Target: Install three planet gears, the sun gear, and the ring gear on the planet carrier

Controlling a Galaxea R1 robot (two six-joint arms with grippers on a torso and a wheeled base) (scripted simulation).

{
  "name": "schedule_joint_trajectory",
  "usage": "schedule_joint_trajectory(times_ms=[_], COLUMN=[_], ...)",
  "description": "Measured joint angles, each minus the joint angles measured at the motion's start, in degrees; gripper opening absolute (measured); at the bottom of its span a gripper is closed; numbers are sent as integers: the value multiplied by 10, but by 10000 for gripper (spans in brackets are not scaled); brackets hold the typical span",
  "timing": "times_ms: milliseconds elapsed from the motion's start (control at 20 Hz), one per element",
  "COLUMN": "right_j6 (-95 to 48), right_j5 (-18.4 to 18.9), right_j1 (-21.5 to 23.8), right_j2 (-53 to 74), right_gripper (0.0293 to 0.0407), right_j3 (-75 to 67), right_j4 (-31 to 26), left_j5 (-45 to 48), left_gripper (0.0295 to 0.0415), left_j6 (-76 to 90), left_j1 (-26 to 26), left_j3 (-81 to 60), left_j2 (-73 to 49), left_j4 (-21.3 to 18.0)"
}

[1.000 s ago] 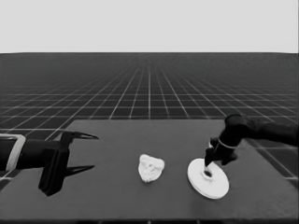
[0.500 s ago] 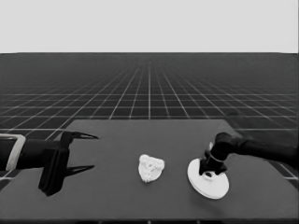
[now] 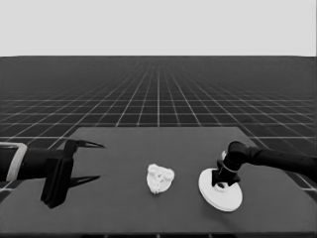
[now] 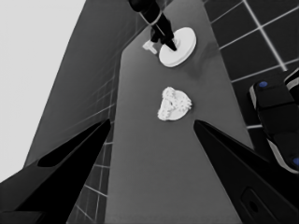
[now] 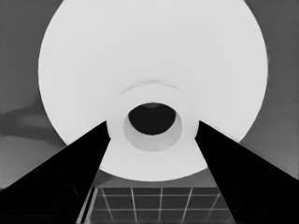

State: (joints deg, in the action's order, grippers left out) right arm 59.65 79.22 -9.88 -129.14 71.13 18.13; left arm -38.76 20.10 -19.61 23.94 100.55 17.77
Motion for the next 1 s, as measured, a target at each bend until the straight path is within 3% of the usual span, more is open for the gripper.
schedule_joint_trajectory(times_ms=[200,300,400,700,750,800,900,1000], right_j6=[0,16,18,18,182,247,227,200], right_j5=[0,48,63,71,90,98,95,91], right_j1=[0,79,113,129,124,121,118,117], right_j2=[0,24,28,29,-71,-228,-383,-434], right_gripper=[348,348,348,348,348,348,348,348], right_j3=[0,-53,-60,-61,-42,9,148,221], right_j4=[0,-67,-95,-109,-94,-90,-90,-91], left_j5=[0,0,0,0,0,0,0,0], left_gripper=[385,385,385,385,385,385,385,385], left_j6=[0,0,0,0,0,0,0,0], left_j1=[0,0,0,0,0,0,0,0], left_j3=[0,0,0,0,0,0,0,0], left_j2=[0,0,0,0,0,0,0,0], left_j4=[0,0,0,0,0,0,0,0])
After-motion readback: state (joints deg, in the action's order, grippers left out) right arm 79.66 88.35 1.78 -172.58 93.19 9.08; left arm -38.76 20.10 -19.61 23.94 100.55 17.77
